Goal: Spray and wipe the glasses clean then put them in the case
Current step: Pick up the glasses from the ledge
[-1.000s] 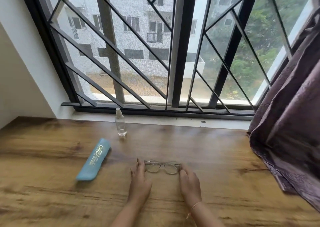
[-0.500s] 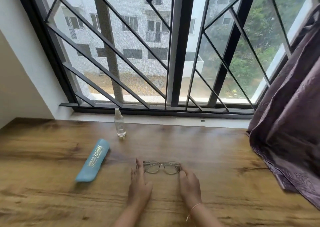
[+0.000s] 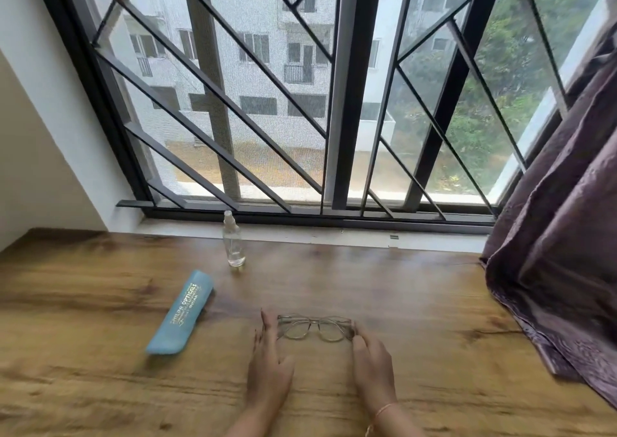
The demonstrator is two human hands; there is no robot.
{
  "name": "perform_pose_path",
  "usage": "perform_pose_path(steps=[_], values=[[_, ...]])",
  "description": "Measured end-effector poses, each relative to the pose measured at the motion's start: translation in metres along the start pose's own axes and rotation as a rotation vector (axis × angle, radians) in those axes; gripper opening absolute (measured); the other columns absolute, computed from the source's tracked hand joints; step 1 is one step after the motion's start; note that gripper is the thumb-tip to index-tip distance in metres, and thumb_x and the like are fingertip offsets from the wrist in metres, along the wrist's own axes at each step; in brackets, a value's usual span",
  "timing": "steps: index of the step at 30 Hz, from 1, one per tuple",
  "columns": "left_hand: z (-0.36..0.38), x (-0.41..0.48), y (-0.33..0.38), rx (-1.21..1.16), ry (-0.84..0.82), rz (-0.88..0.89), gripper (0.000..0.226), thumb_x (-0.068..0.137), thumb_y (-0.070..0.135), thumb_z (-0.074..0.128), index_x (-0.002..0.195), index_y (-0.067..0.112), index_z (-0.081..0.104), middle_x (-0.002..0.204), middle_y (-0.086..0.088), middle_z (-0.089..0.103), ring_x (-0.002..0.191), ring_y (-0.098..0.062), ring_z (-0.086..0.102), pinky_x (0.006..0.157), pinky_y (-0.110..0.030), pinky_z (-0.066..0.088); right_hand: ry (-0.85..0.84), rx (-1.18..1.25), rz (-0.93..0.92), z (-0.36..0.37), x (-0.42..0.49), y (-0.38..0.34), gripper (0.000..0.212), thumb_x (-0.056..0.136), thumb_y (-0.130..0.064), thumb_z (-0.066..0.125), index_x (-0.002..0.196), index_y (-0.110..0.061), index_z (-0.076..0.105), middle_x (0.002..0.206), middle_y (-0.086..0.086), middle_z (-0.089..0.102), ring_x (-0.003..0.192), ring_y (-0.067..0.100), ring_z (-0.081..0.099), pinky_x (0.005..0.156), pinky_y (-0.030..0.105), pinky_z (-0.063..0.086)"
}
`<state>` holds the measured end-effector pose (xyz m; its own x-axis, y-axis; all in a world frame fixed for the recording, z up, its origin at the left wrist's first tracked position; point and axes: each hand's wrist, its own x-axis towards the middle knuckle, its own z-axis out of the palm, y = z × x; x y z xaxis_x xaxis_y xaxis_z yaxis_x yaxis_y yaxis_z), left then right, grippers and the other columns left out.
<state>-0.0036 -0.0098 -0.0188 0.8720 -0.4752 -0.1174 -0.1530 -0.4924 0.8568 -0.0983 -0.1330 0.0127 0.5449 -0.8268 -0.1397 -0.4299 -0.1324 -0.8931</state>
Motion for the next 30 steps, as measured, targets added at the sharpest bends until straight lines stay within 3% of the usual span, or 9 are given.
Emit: perform_pose_path(steps=[3, 5, 8, 14, 16, 19, 23, 27, 30], values=[[-0.001, -0.004, 0.003, -0.081, 0.063, -0.006, 0.091, 0.067, 0.008, 0.047, 0.147, 0.025, 0.007, 0.136, 0.034, 0.017, 0.127, -0.009, 0.043, 0.086, -0.026, 0.044, 0.021, 0.009, 0.044, 0.001, 0.006, 0.001, 0.041, 0.088, -0.028, 0.04, 0.115, -0.008, 0.064, 0.123, 0.009, 0.062, 0.115, 0.021, 0.054, 0.092, 0.026, 0.039], [-0.002, -0.006, 0.006, -0.099, 0.124, -0.051, 0.089, 0.072, -0.003, 0.05, 0.146, 0.027, 0.013, 0.144, 0.021, 0.028, 0.087, -0.014, 0.064, 0.067, -0.024, 0.044, 0.026, -0.008, 0.053, -0.001, 0.01, 0.001, 0.033, 0.093, -0.023, 0.043, 0.11, -0.008, 0.067, 0.117, 0.013, 0.065, 0.108, 0.024, 0.057, 0.081, 0.027, 0.038], [-0.001, -0.007, 0.008, -0.142, 0.163, -0.064, 0.088, 0.073, -0.009, 0.049, 0.145, 0.03, 0.016, 0.142, 0.019, 0.032, 0.047, -0.003, 0.048, 0.05, -0.013, 0.037, 0.027, -0.008, 0.067, -0.002, 0.017, 0.0, 0.029, 0.094, -0.014, 0.044, 0.113, -0.004, 0.063, 0.118, 0.015, 0.064, 0.109, 0.027, 0.056, 0.081, 0.028, 0.037], [0.0, -0.006, 0.009, -0.197, 0.18, -0.04, 0.089, 0.072, -0.015, 0.047, 0.141, 0.032, 0.015, 0.128, 0.026, 0.036, 0.076, 0.005, 0.063, 0.048, -0.009, 0.035, 0.023, 0.015, 0.061, 0.002, 0.02, 0.002, 0.043, 0.087, -0.031, 0.043, 0.118, -0.007, 0.062, 0.124, 0.01, 0.061, 0.115, 0.022, 0.054, 0.085, 0.023, 0.036], [0.002, -0.004, 0.005, -0.19, 0.202, -0.045, 0.089, 0.072, -0.013, 0.048, 0.143, 0.031, 0.017, 0.13, 0.024, 0.04, 0.094, -0.015, 0.065, 0.05, -0.007, 0.035, 0.023, 0.015, 0.062, 0.001, 0.02, 0.001, 0.035, 0.093, -0.018, 0.044, 0.123, -0.006, 0.058, 0.129, 0.008, 0.057, 0.121, 0.021, 0.05, 0.095, 0.024, 0.035], [0.003, -0.001, 0.003, -0.211, 0.243, -0.062, 0.079, 0.076, -0.011, 0.048, 0.143, 0.027, 0.029, 0.137, 0.022, 0.037, 0.095, -0.016, 0.064, 0.053, -0.008, 0.036, 0.002, -0.033, 0.022, 0.001, 0.023, -0.002, 0.037, 0.093, -0.013, 0.041, 0.128, -0.006, 0.053, 0.135, 0.007, 0.053, 0.126, 0.02, 0.046, 0.1, 0.023, 0.032], [-0.008, 0.013, 0.007, -0.381, 0.334, -0.088, 0.067, 0.081, -0.011, 0.049, 0.14, 0.019, 0.036, 0.136, 0.001, 0.049, 0.117, -0.007, 0.052, 0.085, -0.005, 0.038, -0.019, -0.12, -0.093, 0.014, 0.03, -0.022, 0.041, 0.092, -0.018, 0.039, 0.131, -0.009, 0.049, 0.137, 0.005, 0.051, 0.126, 0.019, 0.045, 0.099, 0.025, 0.034], [-0.037, 0.042, 0.019, -0.373, 0.463, -0.063, 0.062, 0.069, 0.016, 0.044, 0.131, 0.013, 0.051, 0.11, 0.002, 0.065, 0.074, 0.006, 0.054, 0.069, -0.008, 0.041, -0.127, -0.249, -0.24, 0.048, 0.049, -0.056, 0.044, 0.09, -0.019, 0.04, 0.132, -0.01, 0.047, 0.136, 0.005, 0.052, 0.124, 0.019, 0.047, 0.099, 0.026, 0.035], [-0.065, 0.071, 0.03, -0.343, 0.537, -0.043, 0.046, 0.082, 0.017, 0.057, 0.127, 0.009, 0.055, 0.115, 0.002, 0.063, 0.092, -0.008, 0.057, 0.081, -0.025, 0.043, -0.227, -0.295, -0.299, 0.08, 0.066, -0.082, 0.04, 0.09, -0.02, 0.049, 0.125, -0.003, 0.05, 0.128, 0.013, 0.056, 0.118, 0.025, 0.05, 0.097, 0.032, 0.036]])
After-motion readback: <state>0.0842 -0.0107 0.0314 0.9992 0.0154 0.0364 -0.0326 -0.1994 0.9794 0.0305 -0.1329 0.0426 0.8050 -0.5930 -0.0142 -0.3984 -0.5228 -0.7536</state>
